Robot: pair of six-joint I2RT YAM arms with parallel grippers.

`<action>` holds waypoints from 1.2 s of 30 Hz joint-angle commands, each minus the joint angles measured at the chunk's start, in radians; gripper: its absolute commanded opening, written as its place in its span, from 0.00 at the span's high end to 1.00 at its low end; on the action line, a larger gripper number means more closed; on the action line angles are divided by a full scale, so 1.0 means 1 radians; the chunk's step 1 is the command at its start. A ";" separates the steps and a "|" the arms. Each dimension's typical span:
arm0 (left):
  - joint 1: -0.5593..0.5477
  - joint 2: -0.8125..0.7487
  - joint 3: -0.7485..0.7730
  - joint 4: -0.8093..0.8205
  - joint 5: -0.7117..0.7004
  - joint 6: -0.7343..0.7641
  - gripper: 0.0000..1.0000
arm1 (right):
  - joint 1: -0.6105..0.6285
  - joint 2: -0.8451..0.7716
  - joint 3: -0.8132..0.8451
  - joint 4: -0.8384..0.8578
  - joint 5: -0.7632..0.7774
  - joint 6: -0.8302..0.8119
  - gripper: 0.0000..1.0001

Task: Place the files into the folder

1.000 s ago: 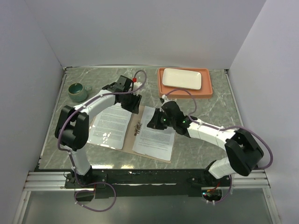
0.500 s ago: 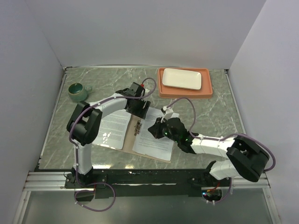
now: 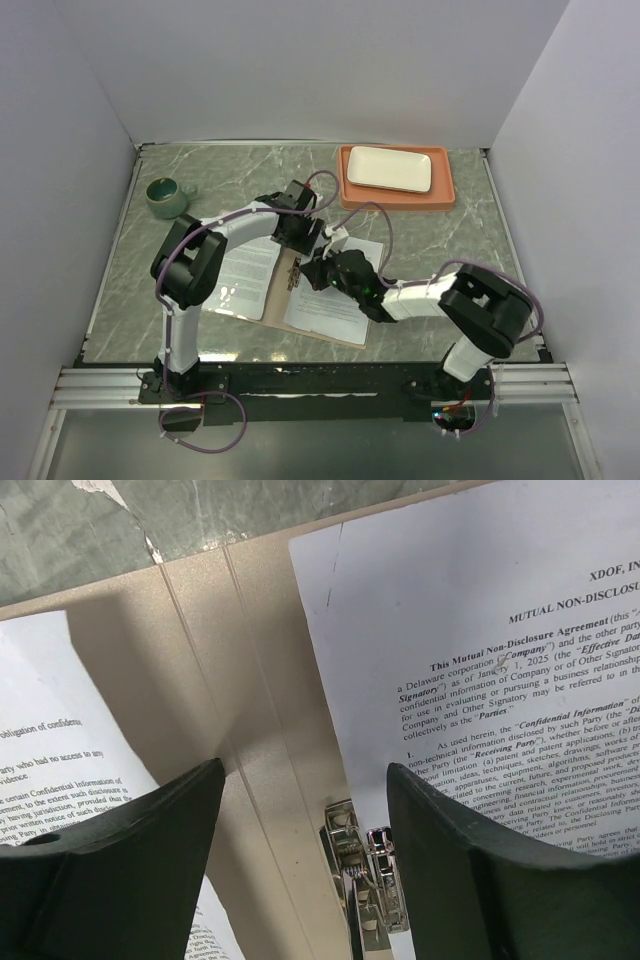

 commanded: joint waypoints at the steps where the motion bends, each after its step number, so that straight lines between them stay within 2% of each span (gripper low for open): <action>1: -0.016 0.006 0.021 0.029 -0.012 -0.010 0.28 | 0.018 0.076 0.054 0.125 0.049 -0.044 0.97; 9: -0.021 0.007 -0.013 0.030 -0.012 -0.011 0.30 | 0.024 0.192 0.123 0.188 0.065 -0.027 0.98; 23: -0.019 -0.003 -0.051 0.032 -0.012 -0.013 0.32 | 0.026 0.267 0.163 0.221 0.049 0.007 0.99; 36: -0.019 0.001 -0.065 0.029 -0.013 -0.011 0.33 | 0.023 0.321 0.183 0.225 -0.170 -0.024 0.99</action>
